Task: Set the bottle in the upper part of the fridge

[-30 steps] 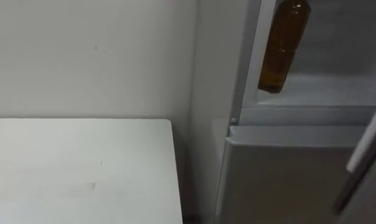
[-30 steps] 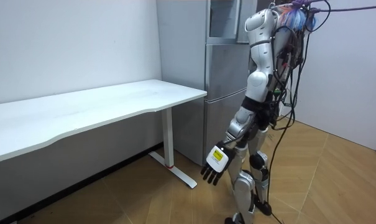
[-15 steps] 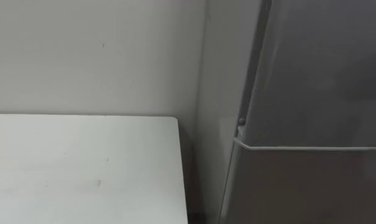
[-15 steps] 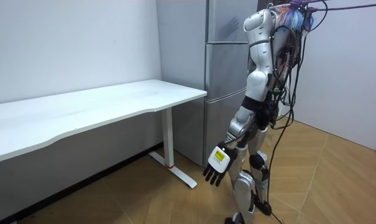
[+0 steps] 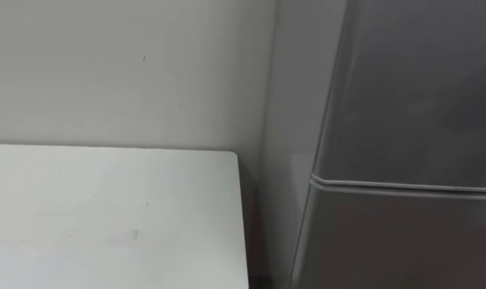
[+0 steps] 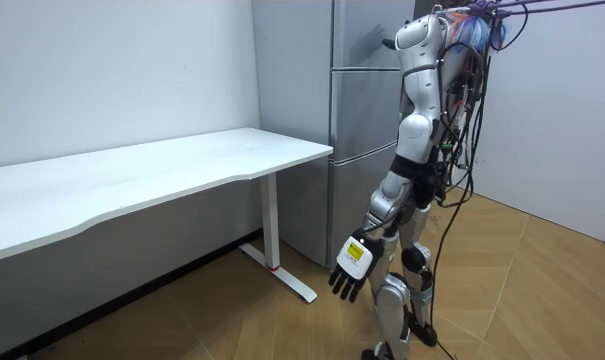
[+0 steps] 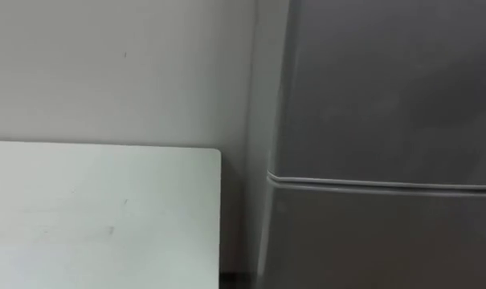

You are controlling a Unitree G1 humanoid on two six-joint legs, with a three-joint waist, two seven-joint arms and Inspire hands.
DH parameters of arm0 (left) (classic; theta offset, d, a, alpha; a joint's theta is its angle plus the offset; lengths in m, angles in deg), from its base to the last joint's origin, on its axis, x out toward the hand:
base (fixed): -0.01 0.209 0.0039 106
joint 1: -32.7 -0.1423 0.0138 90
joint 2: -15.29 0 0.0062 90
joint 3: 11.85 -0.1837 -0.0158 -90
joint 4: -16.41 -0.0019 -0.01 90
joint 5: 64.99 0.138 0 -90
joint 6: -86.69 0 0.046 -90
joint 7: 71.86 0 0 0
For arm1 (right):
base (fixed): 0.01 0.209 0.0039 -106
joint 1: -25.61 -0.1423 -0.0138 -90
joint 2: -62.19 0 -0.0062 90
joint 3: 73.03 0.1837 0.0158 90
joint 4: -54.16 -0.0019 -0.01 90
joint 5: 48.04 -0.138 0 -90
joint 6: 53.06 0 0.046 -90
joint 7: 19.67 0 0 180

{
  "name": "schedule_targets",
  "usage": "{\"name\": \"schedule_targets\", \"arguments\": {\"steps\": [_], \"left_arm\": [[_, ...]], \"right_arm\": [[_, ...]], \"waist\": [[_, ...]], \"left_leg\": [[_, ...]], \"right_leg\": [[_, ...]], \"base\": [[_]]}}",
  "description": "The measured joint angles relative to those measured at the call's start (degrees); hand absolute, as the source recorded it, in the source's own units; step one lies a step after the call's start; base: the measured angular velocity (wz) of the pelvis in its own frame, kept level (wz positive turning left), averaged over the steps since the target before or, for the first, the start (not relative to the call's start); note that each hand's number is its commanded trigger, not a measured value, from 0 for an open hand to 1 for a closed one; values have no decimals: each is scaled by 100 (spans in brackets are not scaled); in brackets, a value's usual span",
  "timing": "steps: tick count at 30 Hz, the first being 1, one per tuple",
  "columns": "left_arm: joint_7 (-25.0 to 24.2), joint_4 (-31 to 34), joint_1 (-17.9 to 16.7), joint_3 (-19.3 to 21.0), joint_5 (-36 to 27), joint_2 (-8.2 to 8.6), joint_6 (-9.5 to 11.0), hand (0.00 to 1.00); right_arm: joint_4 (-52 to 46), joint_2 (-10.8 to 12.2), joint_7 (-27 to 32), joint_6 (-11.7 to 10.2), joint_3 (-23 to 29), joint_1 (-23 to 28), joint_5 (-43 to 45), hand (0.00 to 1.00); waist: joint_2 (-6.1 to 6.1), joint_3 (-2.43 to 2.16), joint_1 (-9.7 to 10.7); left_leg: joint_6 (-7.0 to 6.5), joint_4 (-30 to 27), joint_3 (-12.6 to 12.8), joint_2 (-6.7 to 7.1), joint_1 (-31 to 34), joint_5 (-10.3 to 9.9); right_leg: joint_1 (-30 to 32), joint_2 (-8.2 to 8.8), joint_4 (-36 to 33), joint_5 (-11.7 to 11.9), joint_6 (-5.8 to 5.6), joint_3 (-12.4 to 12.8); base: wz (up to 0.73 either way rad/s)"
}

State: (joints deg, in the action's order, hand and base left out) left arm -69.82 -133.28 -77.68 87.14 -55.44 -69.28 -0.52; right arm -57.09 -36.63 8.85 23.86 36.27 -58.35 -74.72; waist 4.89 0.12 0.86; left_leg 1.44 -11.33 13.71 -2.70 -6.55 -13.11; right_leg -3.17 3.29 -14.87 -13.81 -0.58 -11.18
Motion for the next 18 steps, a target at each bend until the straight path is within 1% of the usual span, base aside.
{"name": "schedule_targets", "arguments": {"steps": [2,5,6,8,11,12,14,18], "left_arm": [[74,3,18,-48,25,0,2,0],[166,2,40,-164,26,-46,2,0],[175,2,77,-237,23,-77,2,0],[175,-3,115,-264,25,-98,6,0],[166,-14,145,-264,41,-98,6,0],[154,-12,145,-265,157,-99,5,0],[137,-7,146,-276,258,-97,5,0],[125,3,150,-363,420,-97,5,0]], "right_arm": [[0,0,-114,2,-76,-85,2,0],[-1,1,-168,3,-250,-277,24,0],[-1,1,-194,3,-302,-372,30,0],[1,69,-158,3,-344,-436,85,0],[0,168,-247,2,-384,-478,273,0],[-1,210,-248,1,-399,-503,277,0],[-1,306,-249,-4,-414,-546,341,0],[4,334,-222,-43,-496,-611,586,0]], "waist": [[-15,8,4],[-15,18,-62],[-17,33,-84],[-25,46,-102],[-41,54,-120],[-59,58,-134],[-79,57,-146],[-151,29,-184]], "left_leg": [[0,0,-11,-2,0,0],[0,-2,-21,-7,-5,0],[0,-3,-27,-10,-3,0],[0,-5,-31,-12,3,0],[0,-6,-29,-11,3,-1],[0,-6,-25,-12,-2,-1],[0,-9,-23,-16,-9,-1],[1,-8,-2,-30,-4,0]], "right_leg": [[-11,-4,-7,12,2,-3],[-9,-5,-28,13,3,-4],[-11,-5,-34,14,4,-11],[-16,-5,-28,17,9,-19],[-28,-5,13,22,9,-18],[-32,-7,18,23,9,-17],[-33,-12,20,25,11,-17],[-19,-28,17,50,22,-12]], "base": [[0],[0],[0],[2],[0],[0],[0],[-2]]}}
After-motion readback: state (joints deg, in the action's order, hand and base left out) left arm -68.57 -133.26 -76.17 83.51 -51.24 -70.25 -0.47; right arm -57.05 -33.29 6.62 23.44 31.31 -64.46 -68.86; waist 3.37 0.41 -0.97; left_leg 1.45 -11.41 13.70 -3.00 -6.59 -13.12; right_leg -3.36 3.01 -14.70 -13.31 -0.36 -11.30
